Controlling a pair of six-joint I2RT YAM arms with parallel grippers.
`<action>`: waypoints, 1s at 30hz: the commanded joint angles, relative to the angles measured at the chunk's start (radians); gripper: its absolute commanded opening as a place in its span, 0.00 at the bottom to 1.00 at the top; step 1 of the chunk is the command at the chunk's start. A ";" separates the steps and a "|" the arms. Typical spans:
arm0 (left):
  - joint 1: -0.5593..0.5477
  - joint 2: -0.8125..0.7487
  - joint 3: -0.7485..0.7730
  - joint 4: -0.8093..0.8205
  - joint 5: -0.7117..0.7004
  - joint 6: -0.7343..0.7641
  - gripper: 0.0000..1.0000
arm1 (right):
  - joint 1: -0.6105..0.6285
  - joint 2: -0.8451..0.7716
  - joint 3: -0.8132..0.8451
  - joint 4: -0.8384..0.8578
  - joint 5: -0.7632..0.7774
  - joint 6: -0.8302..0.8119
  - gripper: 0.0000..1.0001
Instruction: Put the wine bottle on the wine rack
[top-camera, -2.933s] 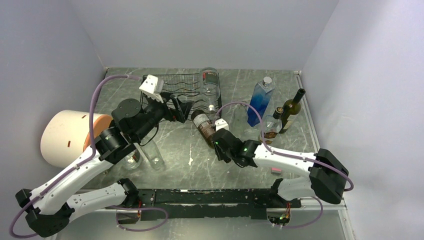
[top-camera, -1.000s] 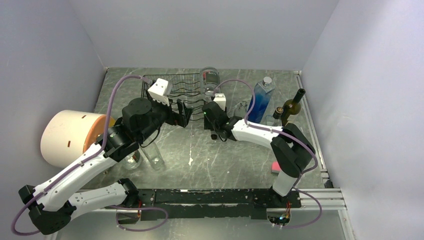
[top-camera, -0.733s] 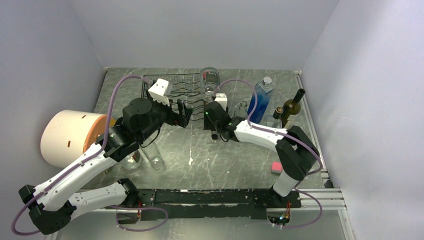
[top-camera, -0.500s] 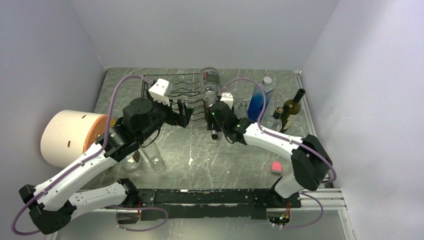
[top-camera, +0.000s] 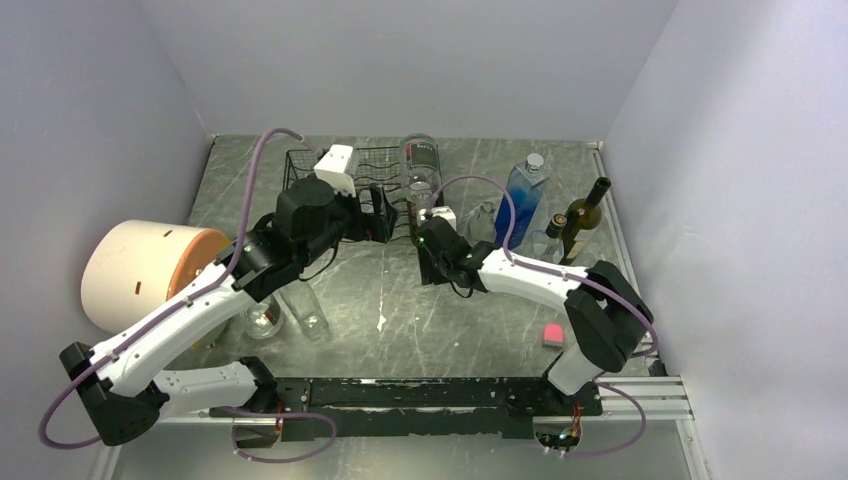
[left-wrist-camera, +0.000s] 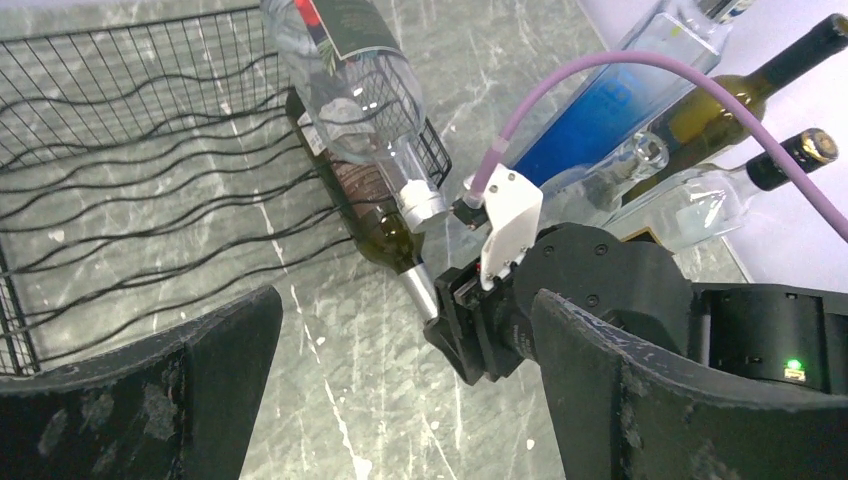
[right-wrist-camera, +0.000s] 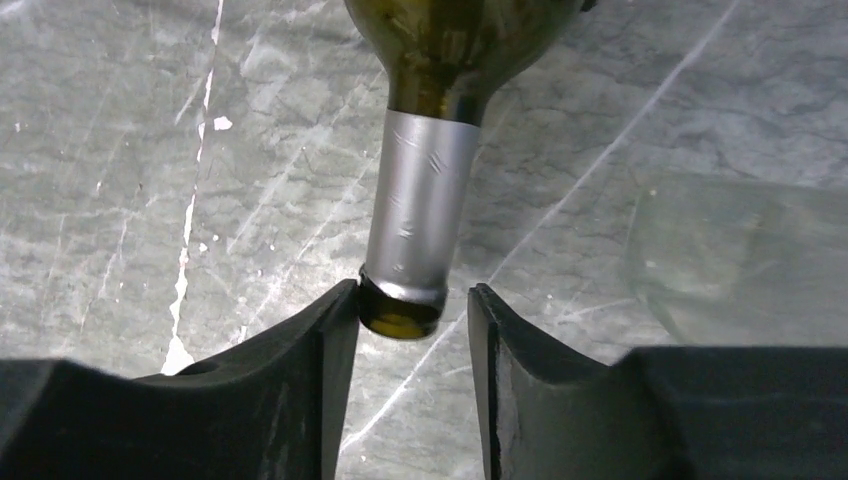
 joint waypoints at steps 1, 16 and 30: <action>-0.002 0.038 0.063 -0.069 -0.023 -0.053 0.99 | 0.000 0.057 0.039 0.017 0.000 0.003 0.43; -0.002 -0.029 0.002 -0.002 -0.031 -0.018 0.99 | -0.012 0.129 0.126 0.096 0.068 0.042 0.30; -0.002 -0.065 -0.012 0.039 0.013 0.074 0.99 | -0.011 -0.178 0.008 0.136 -0.028 -0.060 0.61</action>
